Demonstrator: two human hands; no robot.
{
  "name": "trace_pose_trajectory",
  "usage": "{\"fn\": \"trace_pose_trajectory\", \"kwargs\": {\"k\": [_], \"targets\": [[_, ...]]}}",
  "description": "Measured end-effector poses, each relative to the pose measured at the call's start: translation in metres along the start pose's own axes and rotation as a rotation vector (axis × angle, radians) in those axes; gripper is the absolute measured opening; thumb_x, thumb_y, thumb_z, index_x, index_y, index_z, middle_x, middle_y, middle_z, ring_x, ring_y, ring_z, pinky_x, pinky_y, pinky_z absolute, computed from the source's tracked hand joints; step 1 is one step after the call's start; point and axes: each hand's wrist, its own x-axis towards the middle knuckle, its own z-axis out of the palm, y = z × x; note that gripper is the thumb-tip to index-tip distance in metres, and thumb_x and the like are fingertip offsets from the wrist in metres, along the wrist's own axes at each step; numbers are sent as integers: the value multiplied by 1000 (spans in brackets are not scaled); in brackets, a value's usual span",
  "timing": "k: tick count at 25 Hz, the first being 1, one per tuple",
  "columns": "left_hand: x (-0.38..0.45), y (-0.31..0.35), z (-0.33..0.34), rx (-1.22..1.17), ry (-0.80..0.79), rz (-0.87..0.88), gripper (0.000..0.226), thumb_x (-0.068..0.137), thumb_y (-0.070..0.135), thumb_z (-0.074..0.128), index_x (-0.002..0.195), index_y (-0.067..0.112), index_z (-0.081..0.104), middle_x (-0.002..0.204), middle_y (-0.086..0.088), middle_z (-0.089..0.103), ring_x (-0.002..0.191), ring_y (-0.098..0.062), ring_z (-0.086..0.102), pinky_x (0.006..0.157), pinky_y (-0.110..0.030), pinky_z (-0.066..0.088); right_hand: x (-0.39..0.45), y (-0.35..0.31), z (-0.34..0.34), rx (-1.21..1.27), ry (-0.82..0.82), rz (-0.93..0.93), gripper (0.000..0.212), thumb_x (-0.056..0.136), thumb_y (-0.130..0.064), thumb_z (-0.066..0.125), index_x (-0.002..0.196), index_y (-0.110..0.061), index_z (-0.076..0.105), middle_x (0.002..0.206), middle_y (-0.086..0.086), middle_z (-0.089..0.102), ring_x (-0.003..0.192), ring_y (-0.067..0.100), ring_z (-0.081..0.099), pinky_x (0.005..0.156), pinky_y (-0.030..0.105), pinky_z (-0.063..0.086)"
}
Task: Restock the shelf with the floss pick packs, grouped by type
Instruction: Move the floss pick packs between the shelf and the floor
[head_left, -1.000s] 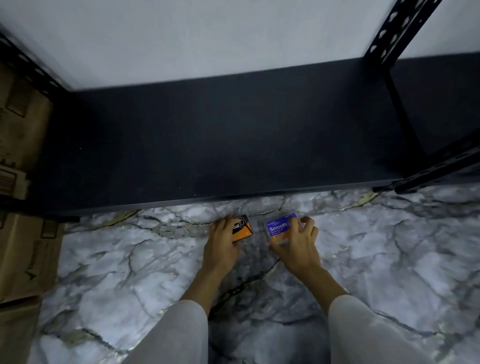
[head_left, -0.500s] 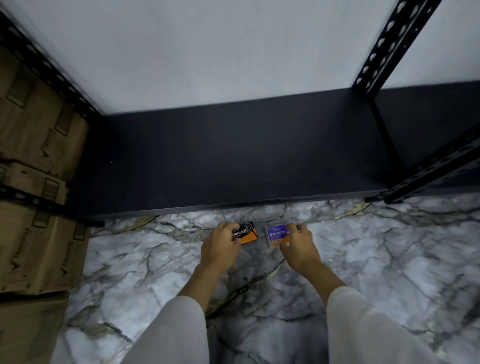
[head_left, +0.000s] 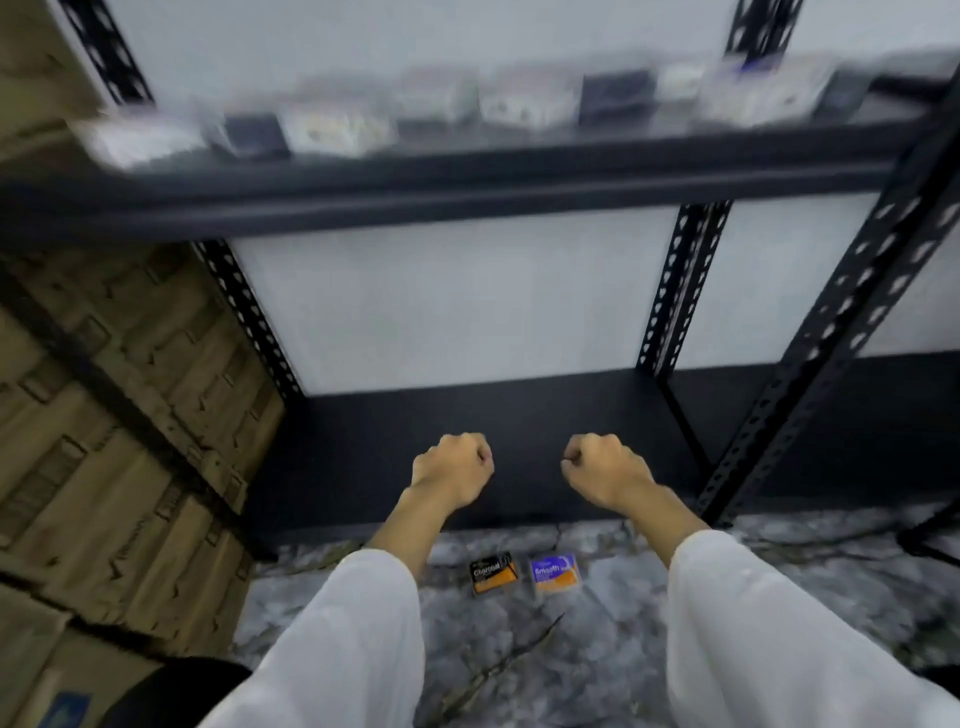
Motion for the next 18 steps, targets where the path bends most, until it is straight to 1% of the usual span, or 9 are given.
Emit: {"fn": "trace_pose_trajectory", "kwargs": {"k": [3,5,7,10,13,15,16,17,18], "targets": [[-24,36,-69,20,126,85,21,91,28,43,99,28,63,106,4,66,94,-22,61,78,-33,47,-26,-29,-77,-29,126,-86,24,91,-35,48,104,-22,63,105,2,65,95,25,61,73,31,44],[-36,57,-112,32,236,140,23,91,28,43,102,27,63,107,4,66,94,-23,61,78,-32,47,-39,-48,-122,-27,224,-130,28,92,-36,46,111,-23,61,108,1,65,97,24,60,74,31,43],[-47,77,-153,27,355,192,23,91,29,44,103,26,64,107,5,66,93,-22,61,77,-32,47,-49,-67,-163,-12,323,-163,30,92,-38,46,114,-25,61,107,1,67,94,23,61,73,31,45],[-58,100,-208,-13,512,265,22,94,32,45,103,24,63,101,7,67,88,-20,61,73,-31,49,-60,-93,-214,52,449,-235,25,92,-35,47,107,-22,62,98,1,68,85,22,62,68,30,47],[-54,105,-252,-47,681,308,21,95,35,47,99,22,63,95,3,68,87,-21,62,71,-35,51,-55,-117,-251,112,545,-329,18,93,-30,49,100,-18,61,92,3,68,81,23,62,68,34,51],[-41,97,-271,-78,785,314,20,93,31,49,96,19,64,96,-1,67,90,-24,60,71,-38,51,-40,-131,-264,116,577,-374,16,92,-28,50,100,-18,60,96,3,68,82,23,61,66,31,49],[-33,91,-279,-96,832,314,18,91,29,50,93,19,64,96,-2,65,92,-25,59,71,-39,51,-31,-138,-269,125,588,-395,18,92,-28,51,103,-18,60,102,3,67,85,23,61,67,31,48],[-24,83,-284,-109,861,304,16,89,27,50,91,19,64,97,-2,65,94,-25,58,73,-40,50,-21,-144,-271,134,601,-414,21,91,-28,51,108,-17,59,110,4,64,93,23,61,71,32,48],[-14,74,-289,-106,876,281,17,88,27,51,94,19,64,102,-2,64,99,-25,57,78,-41,49,-8,-149,-272,128,615,-429,27,92,-29,52,116,-17,57,120,4,59,104,24,57,77,34,48]]}}
